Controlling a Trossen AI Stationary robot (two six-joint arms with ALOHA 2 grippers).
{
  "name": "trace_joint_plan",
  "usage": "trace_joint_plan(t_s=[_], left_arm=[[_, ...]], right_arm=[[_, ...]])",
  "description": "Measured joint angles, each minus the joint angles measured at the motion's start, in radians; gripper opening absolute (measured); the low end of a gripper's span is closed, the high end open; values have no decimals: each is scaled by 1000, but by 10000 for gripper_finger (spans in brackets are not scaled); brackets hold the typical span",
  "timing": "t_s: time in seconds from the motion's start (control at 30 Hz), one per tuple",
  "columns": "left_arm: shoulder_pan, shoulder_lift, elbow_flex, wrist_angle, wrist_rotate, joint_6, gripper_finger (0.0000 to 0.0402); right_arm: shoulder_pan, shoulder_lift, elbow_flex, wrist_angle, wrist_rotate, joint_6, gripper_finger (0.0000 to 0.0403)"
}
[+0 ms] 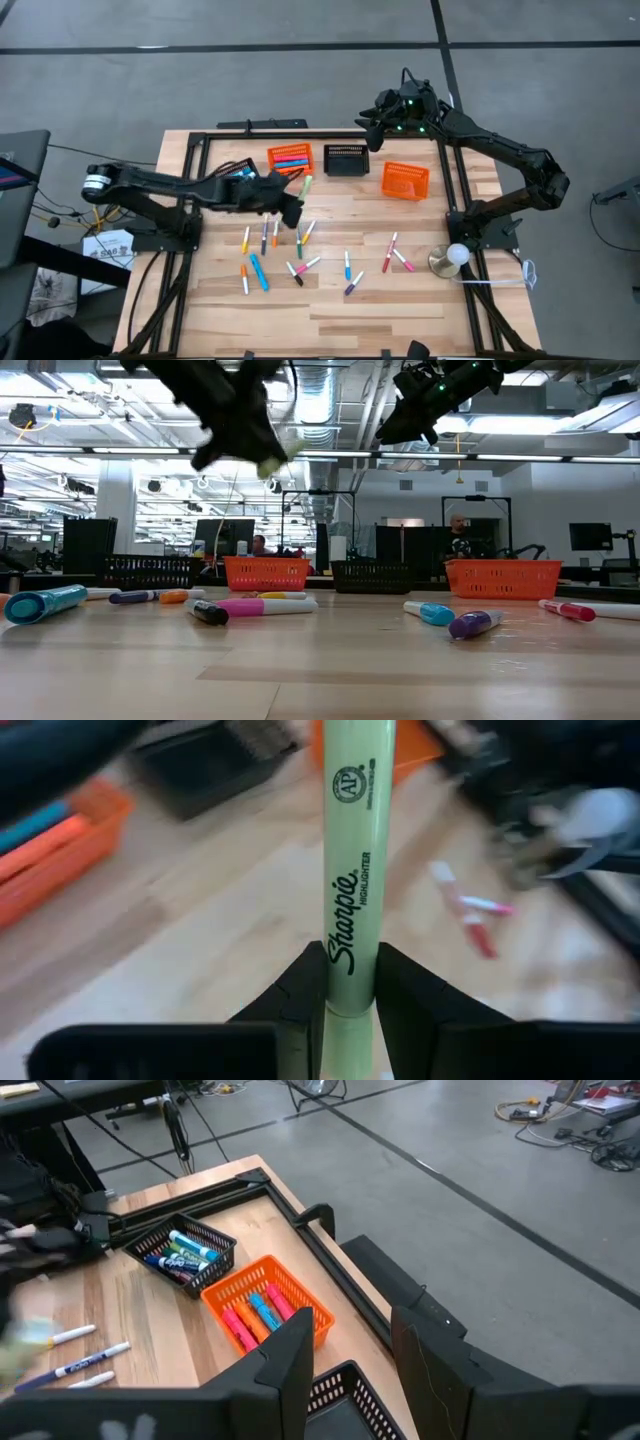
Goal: Pick & Place Markers
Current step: Put the large light green highlighter pen into the left orange bin
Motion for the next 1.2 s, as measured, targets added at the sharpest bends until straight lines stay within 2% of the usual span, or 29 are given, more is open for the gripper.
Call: trace_joint_plan(t_s=[0.2, 0.37, 0.77, 1.2], left_arm=[[139, 139, 0, 6, 125, 17, 71], [216, 210, 21, 5, 158, 61, 70], [414, 235, 174, -10, 213, 521, 71], [551, 235, 342, -284, 205, 952, 71]], right_arm=[[0, 0, 0, 0, 0, -1, 124], [0, 0, 0, 0, 0, -2, 124], [0, 0, 0, 35, 1, 1, 124], [0, 0, 0, 65, 1, 1, 124]])
